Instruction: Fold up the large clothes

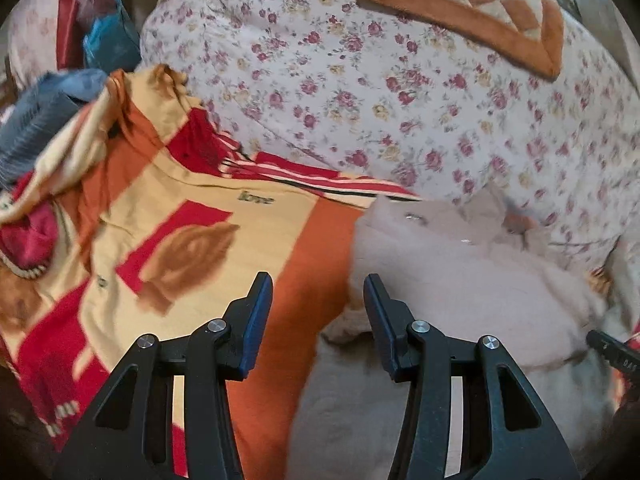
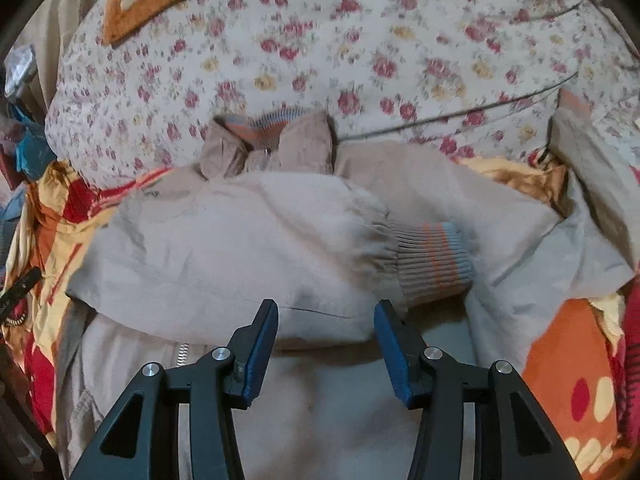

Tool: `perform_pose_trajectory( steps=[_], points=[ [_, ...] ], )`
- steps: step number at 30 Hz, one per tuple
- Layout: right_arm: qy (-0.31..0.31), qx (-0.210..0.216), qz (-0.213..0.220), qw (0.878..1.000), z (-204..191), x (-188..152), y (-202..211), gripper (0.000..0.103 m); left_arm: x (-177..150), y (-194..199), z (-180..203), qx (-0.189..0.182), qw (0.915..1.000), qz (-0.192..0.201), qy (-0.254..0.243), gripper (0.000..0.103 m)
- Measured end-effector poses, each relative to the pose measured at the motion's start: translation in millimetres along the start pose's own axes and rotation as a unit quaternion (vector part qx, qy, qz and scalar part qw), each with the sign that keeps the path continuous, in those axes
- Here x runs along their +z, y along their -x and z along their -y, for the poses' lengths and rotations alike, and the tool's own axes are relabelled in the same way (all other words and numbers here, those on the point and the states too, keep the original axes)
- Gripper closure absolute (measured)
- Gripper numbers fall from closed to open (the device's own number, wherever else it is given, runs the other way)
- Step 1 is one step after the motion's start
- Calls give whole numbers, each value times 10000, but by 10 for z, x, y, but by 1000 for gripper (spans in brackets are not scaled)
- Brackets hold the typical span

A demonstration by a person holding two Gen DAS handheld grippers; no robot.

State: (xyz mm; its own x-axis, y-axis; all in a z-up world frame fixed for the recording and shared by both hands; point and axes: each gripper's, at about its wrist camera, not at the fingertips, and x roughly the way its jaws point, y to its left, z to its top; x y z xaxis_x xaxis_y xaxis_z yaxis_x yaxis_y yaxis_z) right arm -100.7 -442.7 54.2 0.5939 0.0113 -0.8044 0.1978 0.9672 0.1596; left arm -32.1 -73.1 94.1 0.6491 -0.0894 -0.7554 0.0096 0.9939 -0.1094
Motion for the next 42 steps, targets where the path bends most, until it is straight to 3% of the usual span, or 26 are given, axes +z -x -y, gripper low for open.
perform_pose_trajectory(
  steps=[4, 6, 11, 14, 18, 28, 33, 36, 42],
  points=[
    [56, 120, 213, 9997, -56, 57, 95, 55, 31, -126, 174, -357, 9993, -49, -24, 42],
    [76, 131, 173, 9997, -87, 100, 26, 55, 25, -243, 292, -437, 9988, -173, -160, 42],
    [80, -187, -178, 9996, -79, 130, -347, 55, -109, -706, 417, -116, 9941, -986, -426, 42],
    [202, -434, -324, 9983, -50, 155, -593, 57, -181, -839, 409, -52, 9918, -1216, -396, 42],
    [499, -728, -364, 9954, -145, 159, -720, 57, -210, -828, 457, 32, 9920, -1158, -511, 42],
    [552, -378, -98, 9977, -185, 12, -172, 56, -217, -793, 471, 133, 9927, -1053, -578, 42],
    [450, -378, -537, 9968, -49, -173, -437, 56, -232, -781, 480, 150, 9932, -998, -578, 42],
    [509, -428, -528, 9964, -69, -189, -422, 56, -234, -742, 486, 167, 9938, -930, -593, 42],
    [471, -320, -409, 9975, -55, -217, -168, 55, -179, -462, 515, -390, 9966, -574, -452, 42]
  ],
)
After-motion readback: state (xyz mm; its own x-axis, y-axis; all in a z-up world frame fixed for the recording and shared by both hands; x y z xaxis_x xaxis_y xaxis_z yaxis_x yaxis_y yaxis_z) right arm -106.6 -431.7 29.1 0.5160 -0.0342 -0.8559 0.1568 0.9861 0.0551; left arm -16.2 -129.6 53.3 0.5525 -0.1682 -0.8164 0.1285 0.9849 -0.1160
